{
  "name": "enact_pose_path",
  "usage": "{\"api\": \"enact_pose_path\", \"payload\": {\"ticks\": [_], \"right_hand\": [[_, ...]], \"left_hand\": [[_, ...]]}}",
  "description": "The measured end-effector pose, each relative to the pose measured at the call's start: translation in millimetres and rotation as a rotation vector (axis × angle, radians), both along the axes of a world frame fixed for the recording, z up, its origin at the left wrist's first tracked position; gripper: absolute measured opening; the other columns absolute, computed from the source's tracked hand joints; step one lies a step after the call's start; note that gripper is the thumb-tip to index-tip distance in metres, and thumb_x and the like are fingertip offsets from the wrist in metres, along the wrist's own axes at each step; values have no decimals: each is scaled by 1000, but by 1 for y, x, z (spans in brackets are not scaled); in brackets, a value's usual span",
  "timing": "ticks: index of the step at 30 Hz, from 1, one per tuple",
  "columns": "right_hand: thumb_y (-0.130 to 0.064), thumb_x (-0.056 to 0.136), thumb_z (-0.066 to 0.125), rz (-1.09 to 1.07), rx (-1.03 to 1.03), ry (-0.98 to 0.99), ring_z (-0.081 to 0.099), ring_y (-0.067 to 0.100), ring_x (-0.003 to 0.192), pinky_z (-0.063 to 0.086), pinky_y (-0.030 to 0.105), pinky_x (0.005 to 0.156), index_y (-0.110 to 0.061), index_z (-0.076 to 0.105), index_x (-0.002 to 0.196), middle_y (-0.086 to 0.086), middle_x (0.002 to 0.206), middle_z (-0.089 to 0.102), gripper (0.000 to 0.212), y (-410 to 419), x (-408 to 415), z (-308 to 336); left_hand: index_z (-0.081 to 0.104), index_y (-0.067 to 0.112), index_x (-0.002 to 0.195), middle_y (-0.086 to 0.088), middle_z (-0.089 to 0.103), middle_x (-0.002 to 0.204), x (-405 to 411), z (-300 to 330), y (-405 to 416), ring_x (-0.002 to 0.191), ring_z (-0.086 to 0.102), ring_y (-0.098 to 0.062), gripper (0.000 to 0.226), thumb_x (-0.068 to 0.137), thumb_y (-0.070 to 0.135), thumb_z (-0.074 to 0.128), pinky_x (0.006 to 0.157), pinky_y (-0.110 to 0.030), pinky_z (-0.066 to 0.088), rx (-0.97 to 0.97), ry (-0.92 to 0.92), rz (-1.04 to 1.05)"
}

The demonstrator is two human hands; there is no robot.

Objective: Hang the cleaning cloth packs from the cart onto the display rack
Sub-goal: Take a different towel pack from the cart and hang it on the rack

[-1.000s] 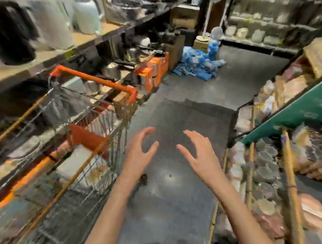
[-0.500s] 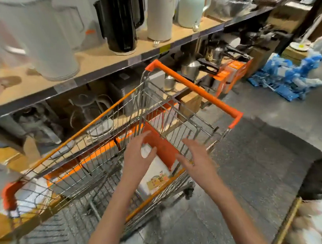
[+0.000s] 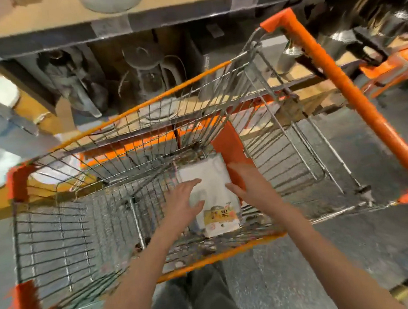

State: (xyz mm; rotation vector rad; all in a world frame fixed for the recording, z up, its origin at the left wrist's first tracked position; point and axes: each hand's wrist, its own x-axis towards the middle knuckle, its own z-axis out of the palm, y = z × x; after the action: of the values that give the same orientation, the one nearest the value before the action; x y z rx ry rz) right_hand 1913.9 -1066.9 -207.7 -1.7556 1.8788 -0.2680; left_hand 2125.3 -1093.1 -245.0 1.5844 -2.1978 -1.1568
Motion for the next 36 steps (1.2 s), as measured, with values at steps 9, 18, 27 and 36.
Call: {"api": "enact_pose_path", "payload": {"ticks": [9,18,27,36], "right_hand": [[-43,92,51,115,191,85,30,21,136,27,33,109,-24,22,147,2,150,32,65,-4,-17,-47],[-38,90,57,-41,183,12,38,15,129,37,31,101,-29,28,144,-6,146,36,62,-5,-20,-30],[-41,90,54,-258,203,27,46,11,120,40,30,94,-28,43,135,-9,138,45,49,31,-48,0],[-40,88,54,-263,175,37,50,10,113,43,30,88,-30,49,129,-10,130,48,42,32,-46,-10]], "left_hand": [[44,25,140,2,48,142,-31,-93,9,133,39,-19,59,85,34,64,109,-32,25,1,-156,-385],[21,29,149,4,28,154,-34,-169,22,141,21,-19,89,77,47,70,118,-37,9,-96,-306,-656],[-22,29,144,3,-12,157,-29,-202,33,142,-19,-17,120,73,50,72,109,-44,-24,-129,-417,-738],[13,25,151,3,0,161,-35,-210,10,141,-21,-10,94,77,43,69,112,-37,-23,-84,-330,-706]]}}
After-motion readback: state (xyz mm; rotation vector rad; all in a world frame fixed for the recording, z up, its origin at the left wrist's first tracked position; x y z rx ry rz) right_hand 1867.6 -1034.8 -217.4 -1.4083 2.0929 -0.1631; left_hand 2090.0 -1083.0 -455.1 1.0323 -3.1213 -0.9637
